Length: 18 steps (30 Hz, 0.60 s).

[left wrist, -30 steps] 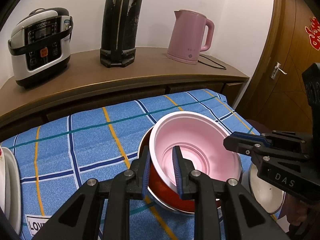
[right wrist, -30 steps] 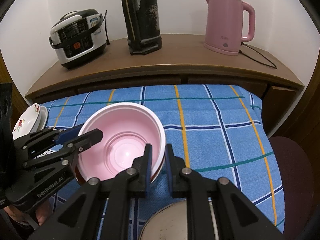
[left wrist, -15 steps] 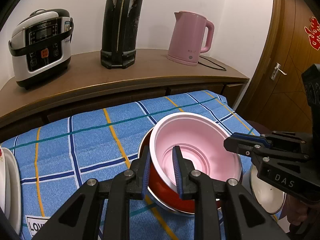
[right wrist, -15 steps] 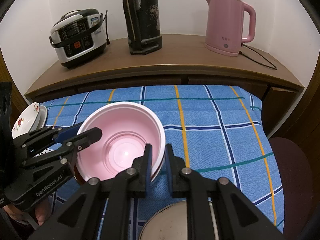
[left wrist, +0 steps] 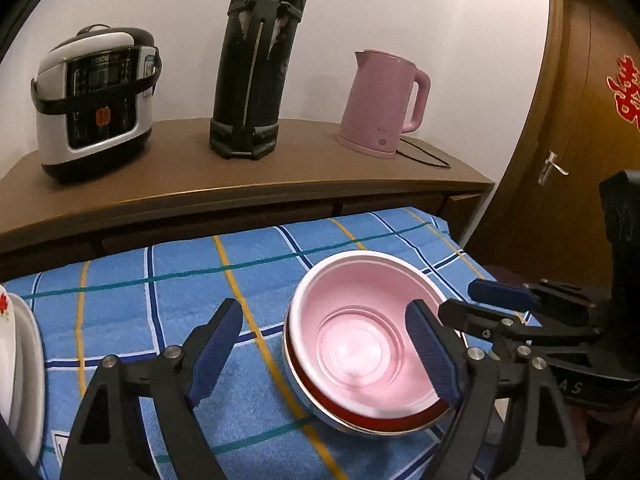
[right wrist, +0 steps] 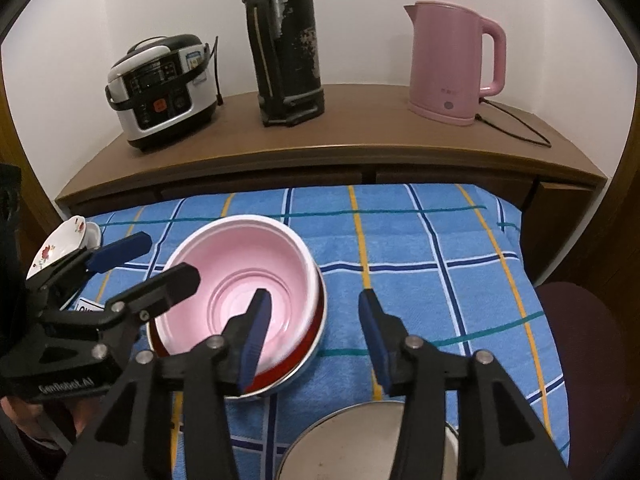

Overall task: Organize plates and bowls
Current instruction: 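Open both grippers and pull them back from the bowls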

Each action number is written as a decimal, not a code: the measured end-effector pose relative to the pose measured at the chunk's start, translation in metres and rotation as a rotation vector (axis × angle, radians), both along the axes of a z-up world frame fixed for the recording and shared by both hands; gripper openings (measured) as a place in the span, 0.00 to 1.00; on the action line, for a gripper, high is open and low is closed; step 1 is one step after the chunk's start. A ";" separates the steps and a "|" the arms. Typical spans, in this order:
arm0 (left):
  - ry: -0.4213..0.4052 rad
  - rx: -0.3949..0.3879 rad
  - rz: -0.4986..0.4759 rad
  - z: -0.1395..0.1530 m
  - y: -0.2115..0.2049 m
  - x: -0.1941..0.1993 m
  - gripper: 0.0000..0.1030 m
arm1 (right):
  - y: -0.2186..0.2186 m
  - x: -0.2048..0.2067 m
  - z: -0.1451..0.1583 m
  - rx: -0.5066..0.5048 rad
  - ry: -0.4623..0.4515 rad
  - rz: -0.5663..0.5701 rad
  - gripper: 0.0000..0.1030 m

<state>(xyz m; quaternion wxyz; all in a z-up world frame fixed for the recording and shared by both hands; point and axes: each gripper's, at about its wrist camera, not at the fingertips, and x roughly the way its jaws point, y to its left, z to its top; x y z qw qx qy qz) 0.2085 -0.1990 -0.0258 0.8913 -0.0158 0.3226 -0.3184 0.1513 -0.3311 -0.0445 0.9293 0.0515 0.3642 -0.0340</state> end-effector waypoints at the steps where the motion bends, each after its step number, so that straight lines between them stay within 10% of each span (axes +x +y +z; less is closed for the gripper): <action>1: -0.006 0.005 -0.002 0.000 -0.001 -0.001 0.83 | 0.000 -0.001 0.001 0.001 -0.004 0.001 0.45; 18: -0.061 0.006 0.114 0.001 0.010 -0.006 0.83 | -0.042 -0.077 0.021 -0.009 -0.076 -0.073 0.45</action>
